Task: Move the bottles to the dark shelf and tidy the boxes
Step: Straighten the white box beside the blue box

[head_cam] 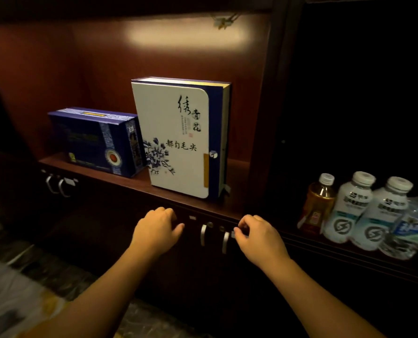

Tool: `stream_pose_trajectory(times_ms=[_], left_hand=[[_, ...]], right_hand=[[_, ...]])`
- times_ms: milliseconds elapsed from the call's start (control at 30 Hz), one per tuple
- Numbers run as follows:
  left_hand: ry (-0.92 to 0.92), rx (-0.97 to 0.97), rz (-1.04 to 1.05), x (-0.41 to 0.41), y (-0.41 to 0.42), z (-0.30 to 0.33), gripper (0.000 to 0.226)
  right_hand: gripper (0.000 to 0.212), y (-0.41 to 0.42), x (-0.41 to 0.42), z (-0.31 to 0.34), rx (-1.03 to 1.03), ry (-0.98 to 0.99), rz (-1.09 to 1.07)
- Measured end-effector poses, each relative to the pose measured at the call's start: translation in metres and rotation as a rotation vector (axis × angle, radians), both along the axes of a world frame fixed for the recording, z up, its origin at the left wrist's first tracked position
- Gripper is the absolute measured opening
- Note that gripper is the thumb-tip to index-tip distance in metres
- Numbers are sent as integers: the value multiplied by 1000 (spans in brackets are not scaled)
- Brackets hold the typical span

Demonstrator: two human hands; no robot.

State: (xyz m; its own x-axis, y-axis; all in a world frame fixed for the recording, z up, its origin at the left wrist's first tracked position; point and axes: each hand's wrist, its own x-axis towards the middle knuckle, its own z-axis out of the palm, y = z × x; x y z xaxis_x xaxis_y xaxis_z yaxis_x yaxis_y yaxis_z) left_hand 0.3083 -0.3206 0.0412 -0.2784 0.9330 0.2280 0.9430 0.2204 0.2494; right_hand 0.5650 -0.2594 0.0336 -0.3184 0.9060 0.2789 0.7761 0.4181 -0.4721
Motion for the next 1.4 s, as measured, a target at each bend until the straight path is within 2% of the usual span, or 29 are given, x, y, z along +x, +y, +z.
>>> stream_pose_trajectory(times_ms=[167,300,400,600,667,767,833,1000,1400], left_hand=[[5,39,107,-72,22,1,51],[149,65,117,-121,61,0,57],[187,75,73,-155,98,-5,62],[58,-41,-83,-201,163,-22,79],[-10,-72,-145,-206,177,-28,79],[-157,-48,-217,-212,192,-35,64],[-247,-41,-239,-217,198,-37,57],[-319,-7,-262,-220,200,-43,53],[-381,9,-270,-231,200,-44,47]], right_hand=[[35,19,-52,3,-33,8,-23],[50,50,-85,2,-67,9,-119],[63,74,-110,-1,-108,7,-227],[91,111,-153,-9,-249,199,-495],[86,116,-162,-13,-269,250,-534],[61,121,-171,-22,-259,328,-555],[54,123,-177,-27,-251,359,-595],[52,125,-182,-33,-208,330,-669],[47,129,-190,-37,-160,345,-620]])
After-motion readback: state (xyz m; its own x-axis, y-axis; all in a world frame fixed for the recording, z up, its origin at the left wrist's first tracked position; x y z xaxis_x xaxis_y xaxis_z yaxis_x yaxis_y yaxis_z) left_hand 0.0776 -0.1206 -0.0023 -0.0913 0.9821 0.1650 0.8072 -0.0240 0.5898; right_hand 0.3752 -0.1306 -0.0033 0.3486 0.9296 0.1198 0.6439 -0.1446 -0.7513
